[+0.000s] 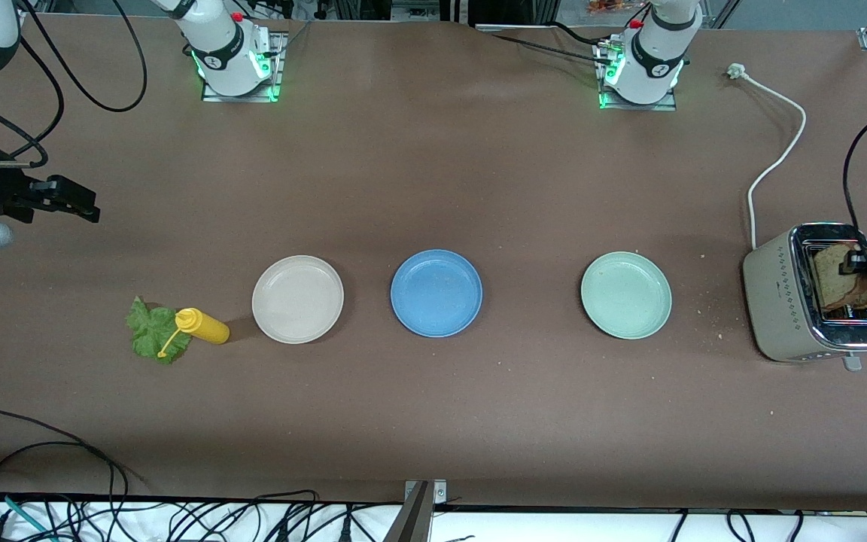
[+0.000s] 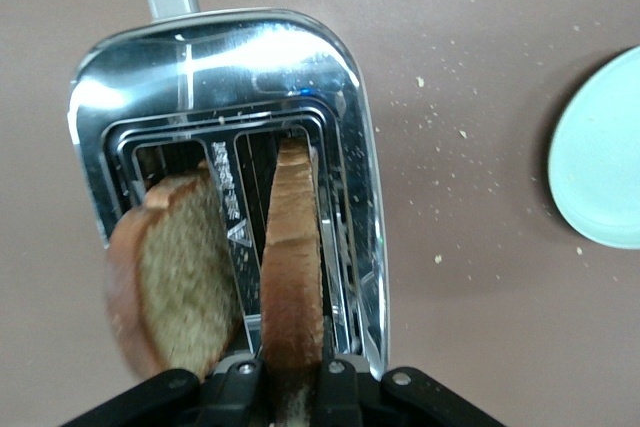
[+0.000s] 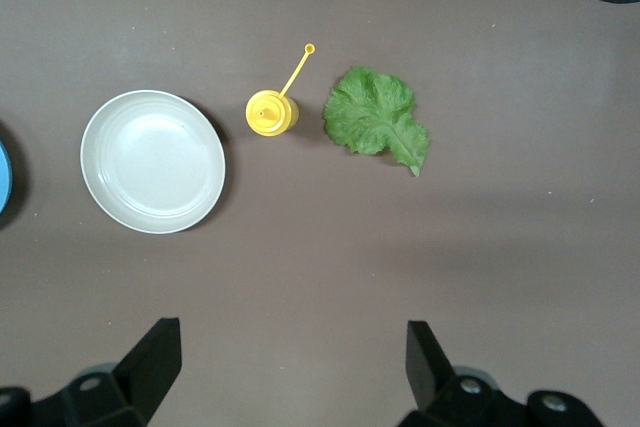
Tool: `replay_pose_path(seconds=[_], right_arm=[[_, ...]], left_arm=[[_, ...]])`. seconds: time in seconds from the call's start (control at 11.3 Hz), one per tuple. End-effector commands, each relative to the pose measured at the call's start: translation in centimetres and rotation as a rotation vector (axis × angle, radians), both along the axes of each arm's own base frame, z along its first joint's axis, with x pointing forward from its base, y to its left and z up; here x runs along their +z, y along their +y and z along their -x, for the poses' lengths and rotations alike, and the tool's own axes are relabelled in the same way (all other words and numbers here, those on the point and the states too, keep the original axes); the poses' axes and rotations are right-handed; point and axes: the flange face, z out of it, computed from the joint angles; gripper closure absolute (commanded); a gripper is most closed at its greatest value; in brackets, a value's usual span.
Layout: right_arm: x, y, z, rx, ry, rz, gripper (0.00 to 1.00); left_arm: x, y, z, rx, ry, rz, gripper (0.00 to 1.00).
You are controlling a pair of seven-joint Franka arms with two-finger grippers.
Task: Make sandwich in blue plate with both arms
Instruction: 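Lower the left gripper into the toaster and grasp a bread slice, then lift the bread slice out and carry it toward the blue plate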
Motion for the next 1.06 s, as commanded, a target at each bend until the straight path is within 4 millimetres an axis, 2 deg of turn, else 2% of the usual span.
replay_pose_path(seconds=[0.0,0.18,0.44,0.53,0.71,0.88,0.97], right_arm=[[0.7,0.2,0.3,-0.005,-0.007,-0.014,0.0],[0.7,0.2,0.4,-0.005,-0.006,-0.014,0.0],[0.7,0.2,0.4,-0.005,-0.006,-0.014,0.0],[0.7,0.2,0.4,-0.005,-0.006,-0.014,0.0],[0.7,0.1,0.4,-0.007,-0.004,-0.013,0.0],[0.7,0.1,0.4,-0.007,-0.006,-0.013,0.0],[0.7,0.1,0.4,-0.007,-0.006,-0.013,0.0]], left_arm=[[8.6,-4.6,0.4,-0.083,0.02,-0.019,1.0],[12.0,-10.3,0.0,-0.166,0.034,0.023,1.0],[12.8,-20.3,-0.2,-0.319,0.043,0.114,1.0],[11.8,-23.5,0.1,-0.34,0.077,0.181,1.0],[7.1,-29.1,-0.6,-0.35,0.17,0.439,1.0],[0.7,-35.0,-1.4,-0.327,0.294,0.626,1.0],[-1.9,-38.1,-2.0,-0.31,0.297,0.73,1.0]])
